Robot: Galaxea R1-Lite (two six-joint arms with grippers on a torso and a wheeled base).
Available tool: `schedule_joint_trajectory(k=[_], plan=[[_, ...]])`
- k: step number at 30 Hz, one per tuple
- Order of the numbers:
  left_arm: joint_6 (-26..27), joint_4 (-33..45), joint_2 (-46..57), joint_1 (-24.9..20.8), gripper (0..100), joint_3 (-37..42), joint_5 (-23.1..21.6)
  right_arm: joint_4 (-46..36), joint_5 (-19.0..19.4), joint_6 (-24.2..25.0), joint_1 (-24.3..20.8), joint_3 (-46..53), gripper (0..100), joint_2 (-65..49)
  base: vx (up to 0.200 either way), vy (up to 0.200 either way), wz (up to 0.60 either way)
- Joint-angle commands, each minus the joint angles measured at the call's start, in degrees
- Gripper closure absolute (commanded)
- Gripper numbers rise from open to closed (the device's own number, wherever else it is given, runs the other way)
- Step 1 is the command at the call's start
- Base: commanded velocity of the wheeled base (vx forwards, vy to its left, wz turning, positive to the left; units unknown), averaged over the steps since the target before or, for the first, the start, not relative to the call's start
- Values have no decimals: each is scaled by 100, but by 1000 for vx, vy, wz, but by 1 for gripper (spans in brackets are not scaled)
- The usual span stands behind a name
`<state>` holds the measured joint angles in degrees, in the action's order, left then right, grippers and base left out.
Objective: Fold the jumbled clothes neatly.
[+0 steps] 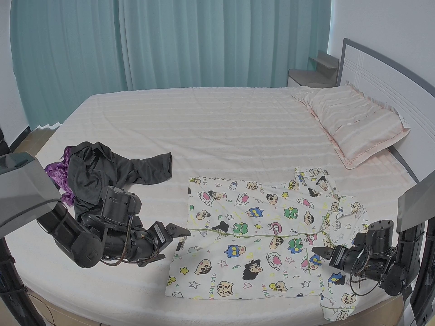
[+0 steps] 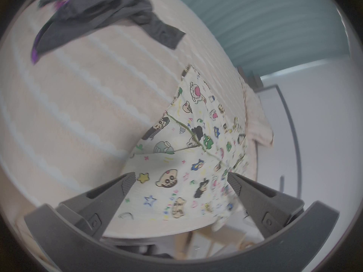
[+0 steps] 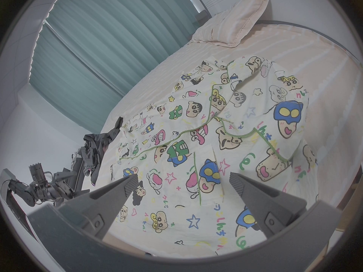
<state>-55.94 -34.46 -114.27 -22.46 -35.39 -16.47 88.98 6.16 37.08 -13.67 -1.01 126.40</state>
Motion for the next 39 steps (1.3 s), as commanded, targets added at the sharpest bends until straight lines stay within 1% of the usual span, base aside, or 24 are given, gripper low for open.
schedule_joint_trajectory(k=[1,2,4,7,9,11,12,16,24,25,26,27,33,39], plan=[[1481,54,-833,-66,0,-170,21,76,0,106,-84,101,0,-90,0,0,0],[1604,54,-877,-66,0,-214,30,76,0,106,-84,101,0,-90,0,0,0],[2175,36,-1009,-57,0,-293,47,76,0,115,-84,101,0,-90,0,0,0],[2676,36,-1158,-57,0,-346,56,76,0,106,-84,101,0,-90,0,0,0],[2852,36,-1299,-84,0,-416,91,76,0,115,-84,101,0,-98,0,0,0],[3081,1,-1387,-75,0,-513,223,76,0,115,-84,101,0,-98,0,0,0],[3256,-8,-1422,-66,0,-566,241,76,0,115,-84,101,0,-98,0,0,0],[3599,-25,-1528,-84,0,-680,232,67,8,124,-84,101,0,-186,0,0,0],[3775,-52,-1572,-110,0,-856,188,49,8,132,-84,101,0,-195,0,0,0],[3889,-105,-1607,-154,0,-847,179,49,8,132,-84,101,0,-195,0,0,0],[3889,-105,-1607,-154,0,-847,179,49,8,132,-84,101,0,-195,0,0,0],[4021,-307,-1721,-180,0,-829,162,49,8,132,-92,101,0,-195,0,0,0],[4030,-711,-1985,-312,0,-829,162,49,8,141,-119,101,0,-195,0,0,0],[4030,-781,-2011,-400,0,-812,118,49,8,141,-119,101,0,-186,0,0,0]])
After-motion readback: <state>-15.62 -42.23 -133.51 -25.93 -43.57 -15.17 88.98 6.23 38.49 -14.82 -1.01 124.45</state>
